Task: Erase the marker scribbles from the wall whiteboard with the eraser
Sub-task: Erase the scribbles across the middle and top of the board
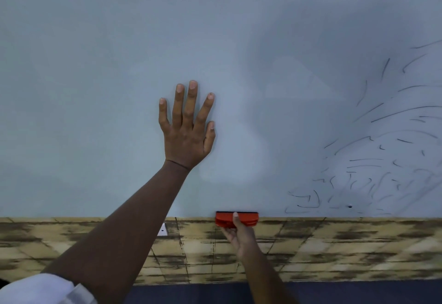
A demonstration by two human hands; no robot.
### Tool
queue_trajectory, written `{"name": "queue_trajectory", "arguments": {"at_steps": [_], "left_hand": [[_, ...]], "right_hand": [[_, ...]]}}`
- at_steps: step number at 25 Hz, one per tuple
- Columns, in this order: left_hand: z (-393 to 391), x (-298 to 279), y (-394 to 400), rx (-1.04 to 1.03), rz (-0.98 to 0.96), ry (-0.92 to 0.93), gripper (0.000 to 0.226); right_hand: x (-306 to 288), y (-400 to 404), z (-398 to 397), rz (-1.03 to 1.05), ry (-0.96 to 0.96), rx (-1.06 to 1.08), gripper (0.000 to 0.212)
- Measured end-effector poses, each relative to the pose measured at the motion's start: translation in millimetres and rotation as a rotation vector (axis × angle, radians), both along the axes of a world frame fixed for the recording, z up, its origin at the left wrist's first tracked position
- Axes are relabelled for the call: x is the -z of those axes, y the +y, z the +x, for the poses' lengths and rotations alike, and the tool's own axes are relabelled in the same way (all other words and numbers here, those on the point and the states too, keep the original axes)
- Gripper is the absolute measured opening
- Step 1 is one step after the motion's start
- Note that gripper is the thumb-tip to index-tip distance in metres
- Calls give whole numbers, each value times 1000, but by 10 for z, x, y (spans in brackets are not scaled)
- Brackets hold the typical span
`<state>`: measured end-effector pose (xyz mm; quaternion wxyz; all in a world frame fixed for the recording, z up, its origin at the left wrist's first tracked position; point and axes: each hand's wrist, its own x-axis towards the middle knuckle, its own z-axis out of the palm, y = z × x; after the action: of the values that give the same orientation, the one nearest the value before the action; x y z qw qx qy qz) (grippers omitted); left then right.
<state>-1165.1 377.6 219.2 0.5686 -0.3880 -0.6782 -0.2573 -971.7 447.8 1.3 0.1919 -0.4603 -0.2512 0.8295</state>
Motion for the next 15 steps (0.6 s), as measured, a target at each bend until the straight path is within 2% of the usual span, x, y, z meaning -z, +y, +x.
{"name": "queue_trajectory", "arguments": {"at_steps": [4,9,15], "left_hand": [[-12,11,-8,1,-11,7,71],[-40,19,-27,3,-12,18,69],[-35,37,-38,-11,9,13,66]], "right_hand": [[40,-308,-269,-28,8,-79,52],[-15,-28,-24,46,0,50,59],[-763,374,521,140,-28,223,54]]}}
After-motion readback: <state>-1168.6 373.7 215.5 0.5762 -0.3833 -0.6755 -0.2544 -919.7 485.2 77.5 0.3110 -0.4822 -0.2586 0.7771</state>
